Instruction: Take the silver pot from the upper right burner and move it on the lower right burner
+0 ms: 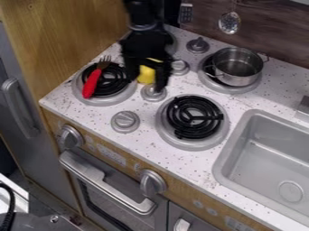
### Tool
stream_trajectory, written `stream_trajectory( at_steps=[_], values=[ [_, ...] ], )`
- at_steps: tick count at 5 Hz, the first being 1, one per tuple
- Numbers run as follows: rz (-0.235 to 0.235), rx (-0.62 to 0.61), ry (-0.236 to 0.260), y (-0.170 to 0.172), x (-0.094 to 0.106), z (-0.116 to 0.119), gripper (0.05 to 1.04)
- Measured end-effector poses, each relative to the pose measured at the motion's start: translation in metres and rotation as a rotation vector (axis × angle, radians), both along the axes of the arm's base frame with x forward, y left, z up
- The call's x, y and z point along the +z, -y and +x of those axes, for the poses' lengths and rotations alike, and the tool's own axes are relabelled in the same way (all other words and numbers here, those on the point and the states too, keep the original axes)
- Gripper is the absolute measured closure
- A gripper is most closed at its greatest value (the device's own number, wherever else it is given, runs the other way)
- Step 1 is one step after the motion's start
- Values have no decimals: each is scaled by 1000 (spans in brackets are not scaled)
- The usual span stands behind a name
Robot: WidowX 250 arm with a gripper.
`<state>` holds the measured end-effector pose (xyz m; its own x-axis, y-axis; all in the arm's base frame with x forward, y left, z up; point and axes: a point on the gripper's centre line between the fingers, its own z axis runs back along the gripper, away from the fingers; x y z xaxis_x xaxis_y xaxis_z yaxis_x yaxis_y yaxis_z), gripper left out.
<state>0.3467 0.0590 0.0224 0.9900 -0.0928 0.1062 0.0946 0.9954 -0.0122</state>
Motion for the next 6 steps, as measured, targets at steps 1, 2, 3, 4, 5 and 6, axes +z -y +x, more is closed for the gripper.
stream_trajectory(
  at_steps=[1,2,3,4,5,6],
  values=[
    [-55,-87,149,41,4,27,86],
    [-67,-163,196,74,-2,37,87],
    [-91,-233,263,102,-1,60,87],
    [-89,-279,294,117,-8,83,87],
    [-91,-307,310,126,-16,102,86],
    [-87,-320,307,127,-29,120,87]
  ],
)
